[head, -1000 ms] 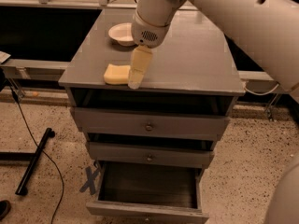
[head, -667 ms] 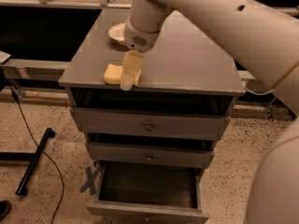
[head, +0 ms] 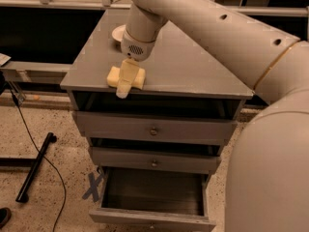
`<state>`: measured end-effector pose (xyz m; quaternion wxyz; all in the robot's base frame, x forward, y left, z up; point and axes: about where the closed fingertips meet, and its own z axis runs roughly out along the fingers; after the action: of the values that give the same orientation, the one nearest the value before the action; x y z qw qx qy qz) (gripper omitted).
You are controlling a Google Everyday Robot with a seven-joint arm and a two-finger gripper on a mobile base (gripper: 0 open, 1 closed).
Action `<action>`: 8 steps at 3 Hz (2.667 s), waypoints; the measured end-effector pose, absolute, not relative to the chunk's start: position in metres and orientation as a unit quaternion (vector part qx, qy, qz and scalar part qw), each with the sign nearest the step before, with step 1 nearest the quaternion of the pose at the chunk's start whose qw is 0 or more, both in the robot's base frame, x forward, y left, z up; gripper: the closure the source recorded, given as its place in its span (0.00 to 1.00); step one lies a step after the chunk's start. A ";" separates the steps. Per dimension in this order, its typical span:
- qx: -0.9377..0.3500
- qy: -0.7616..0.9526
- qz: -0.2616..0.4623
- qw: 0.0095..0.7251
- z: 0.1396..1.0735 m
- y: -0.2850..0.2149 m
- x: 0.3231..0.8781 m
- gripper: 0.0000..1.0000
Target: Place sponge into bottom drawer
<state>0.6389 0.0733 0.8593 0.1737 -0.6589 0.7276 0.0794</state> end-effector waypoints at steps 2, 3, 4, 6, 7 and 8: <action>-0.654 0.735 0.084 0.154 0.835 0.074 0.643 0.37; -0.655 0.735 0.086 0.154 0.834 0.073 0.642 0.56; -0.658 0.727 0.098 0.170 0.848 0.069 0.636 0.75; -0.661 0.704 0.105 0.239 0.911 0.029 0.575 1.00; -0.651 0.713 0.098 0.241 0.915 0.007 0.569 1.00; -0.653 0.711 0.099 0.241 0.914 0.011 0.569 1.00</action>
Offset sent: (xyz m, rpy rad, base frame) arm 0.0048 -0.0061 -0.0311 -0.0365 0.0446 -0.0265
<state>0.5692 0.0107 0.9145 0.2408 -0.6531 0.7112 0.0987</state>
